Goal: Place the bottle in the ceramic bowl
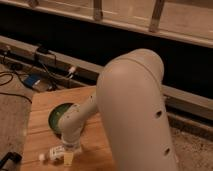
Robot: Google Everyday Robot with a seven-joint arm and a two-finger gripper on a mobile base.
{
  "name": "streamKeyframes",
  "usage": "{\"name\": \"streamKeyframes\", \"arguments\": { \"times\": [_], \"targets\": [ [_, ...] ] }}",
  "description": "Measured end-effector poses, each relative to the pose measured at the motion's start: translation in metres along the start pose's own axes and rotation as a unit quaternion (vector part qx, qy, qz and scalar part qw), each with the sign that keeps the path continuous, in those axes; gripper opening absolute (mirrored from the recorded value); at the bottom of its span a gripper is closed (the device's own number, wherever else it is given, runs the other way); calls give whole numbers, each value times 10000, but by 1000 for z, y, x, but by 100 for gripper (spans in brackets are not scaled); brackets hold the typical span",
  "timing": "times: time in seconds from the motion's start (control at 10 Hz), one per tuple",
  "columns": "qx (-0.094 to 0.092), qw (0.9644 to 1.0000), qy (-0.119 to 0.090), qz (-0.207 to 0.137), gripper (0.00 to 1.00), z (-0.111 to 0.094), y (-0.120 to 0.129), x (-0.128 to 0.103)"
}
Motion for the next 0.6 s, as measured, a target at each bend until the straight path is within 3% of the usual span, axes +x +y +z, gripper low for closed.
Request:
{"name": "streamKeyframes", "arguments": {
  "times": [0.5, 0.6],
  "targets": [
    [148, 9997, -145, 161, 11, -2, 1, 6],
    [219, 9994, -137, 246, 7, -6, 5, 8]
  ]
}}
